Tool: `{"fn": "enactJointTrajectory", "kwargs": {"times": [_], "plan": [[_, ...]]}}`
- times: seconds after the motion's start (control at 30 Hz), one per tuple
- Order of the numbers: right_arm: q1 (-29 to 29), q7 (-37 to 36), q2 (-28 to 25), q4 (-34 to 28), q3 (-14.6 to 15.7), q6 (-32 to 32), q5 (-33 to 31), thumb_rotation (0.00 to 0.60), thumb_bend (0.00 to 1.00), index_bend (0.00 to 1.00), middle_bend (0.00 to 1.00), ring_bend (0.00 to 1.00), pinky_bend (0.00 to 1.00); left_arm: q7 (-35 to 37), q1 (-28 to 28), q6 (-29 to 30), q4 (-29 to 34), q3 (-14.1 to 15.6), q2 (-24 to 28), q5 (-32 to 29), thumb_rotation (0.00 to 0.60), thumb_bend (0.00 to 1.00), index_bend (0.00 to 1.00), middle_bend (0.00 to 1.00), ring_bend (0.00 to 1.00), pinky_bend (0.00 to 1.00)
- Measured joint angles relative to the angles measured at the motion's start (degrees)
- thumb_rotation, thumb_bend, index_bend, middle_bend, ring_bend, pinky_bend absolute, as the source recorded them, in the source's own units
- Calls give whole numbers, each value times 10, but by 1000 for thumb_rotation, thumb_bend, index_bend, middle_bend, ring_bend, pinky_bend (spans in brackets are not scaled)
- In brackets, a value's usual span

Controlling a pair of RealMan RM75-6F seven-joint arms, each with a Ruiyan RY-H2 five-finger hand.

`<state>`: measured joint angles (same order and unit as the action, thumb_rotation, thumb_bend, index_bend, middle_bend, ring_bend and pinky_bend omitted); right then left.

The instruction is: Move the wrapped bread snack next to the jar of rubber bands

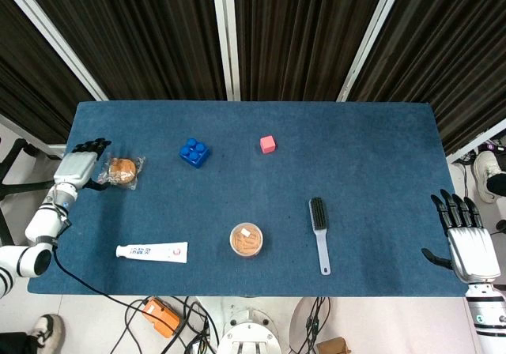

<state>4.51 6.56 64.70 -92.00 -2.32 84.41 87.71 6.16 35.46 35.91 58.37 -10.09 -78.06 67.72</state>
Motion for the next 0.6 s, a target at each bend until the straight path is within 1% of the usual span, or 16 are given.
{"fn": "enactJointTrajectory", "kwargs": {"times": [0.17,0.23,0.3,0.37,0.4,0.43,0.53,0.6], "plan": [[-1,6,2,-2,0,1,-1,600,231,0,0,0,0,8,20,-40,-54,7,-38,-12,600,189,11,6,0,75],[0,7,2,-3,0,-1,-2,600,231,0,0,0,0,13,24,-48,-67,10,-47,-11,600,192,46,30,1,82],[0,7,2,-3,-1,-2,-4,600,231,0,0,0,0,17,29,-55,-80,12,-55,-10,600,203,117,81,25,125],[0,6,2,-3,-1,-1,-4,600,231,0,0,0,0,16,32,-57,-90,13,-61,-10,600,228,231,188,107,208],[0,5,2,-3,-1,-1,-4,600,231,0,0,0,0,15,34,-58,-93,14,-64,-10,600,236,270,232,143,240],[-1,5,1,-3,-1,0,-4,600,231,0,0,0,0,13,35,-58,-95,15,-66,-11,600,249,331,308,208,293],[0,3,1,-3,-2,-1,-5,600,231,0,0,0,0,4,37,-55,-99,16,-70,-12,600,285,462,459,331,370],[0,2,1,-3,-2,-2,-6,600,231,0,0,0,0,-2,37,-46,-103,16,-76,-13,600,310,542,528,376,396]]}}
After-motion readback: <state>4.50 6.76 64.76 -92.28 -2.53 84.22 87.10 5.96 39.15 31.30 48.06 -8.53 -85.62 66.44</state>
